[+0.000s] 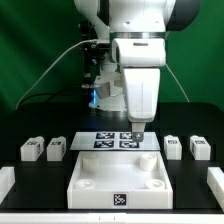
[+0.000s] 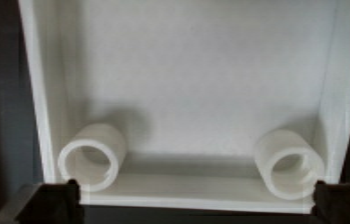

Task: Assemble one leg

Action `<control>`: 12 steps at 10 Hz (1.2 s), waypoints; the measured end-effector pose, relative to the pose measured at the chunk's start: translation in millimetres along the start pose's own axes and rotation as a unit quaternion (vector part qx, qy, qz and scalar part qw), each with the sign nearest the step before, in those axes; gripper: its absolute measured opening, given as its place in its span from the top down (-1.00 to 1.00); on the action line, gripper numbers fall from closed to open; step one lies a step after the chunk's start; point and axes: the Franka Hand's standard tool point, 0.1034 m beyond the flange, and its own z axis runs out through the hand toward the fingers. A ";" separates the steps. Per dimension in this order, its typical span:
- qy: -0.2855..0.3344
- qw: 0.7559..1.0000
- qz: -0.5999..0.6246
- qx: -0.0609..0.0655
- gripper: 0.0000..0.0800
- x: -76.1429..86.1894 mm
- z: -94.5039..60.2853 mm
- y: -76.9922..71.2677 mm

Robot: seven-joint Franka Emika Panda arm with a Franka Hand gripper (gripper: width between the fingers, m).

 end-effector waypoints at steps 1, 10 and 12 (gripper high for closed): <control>0.000 1.000 0.002 0.001 -0.62 -1.0 0.4 -0.5; 0.017 0.999 0.041 0.025 -0.62 -28.7 85.4 -72.3; 0.017 0.998 0.054 0.026 -0.59 -26.4 85.7 -73.0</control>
Offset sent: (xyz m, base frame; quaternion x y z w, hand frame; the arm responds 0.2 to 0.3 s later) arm -0.0691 -0.0281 -0.0334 -0.0054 -0.0095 0.0074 0.9999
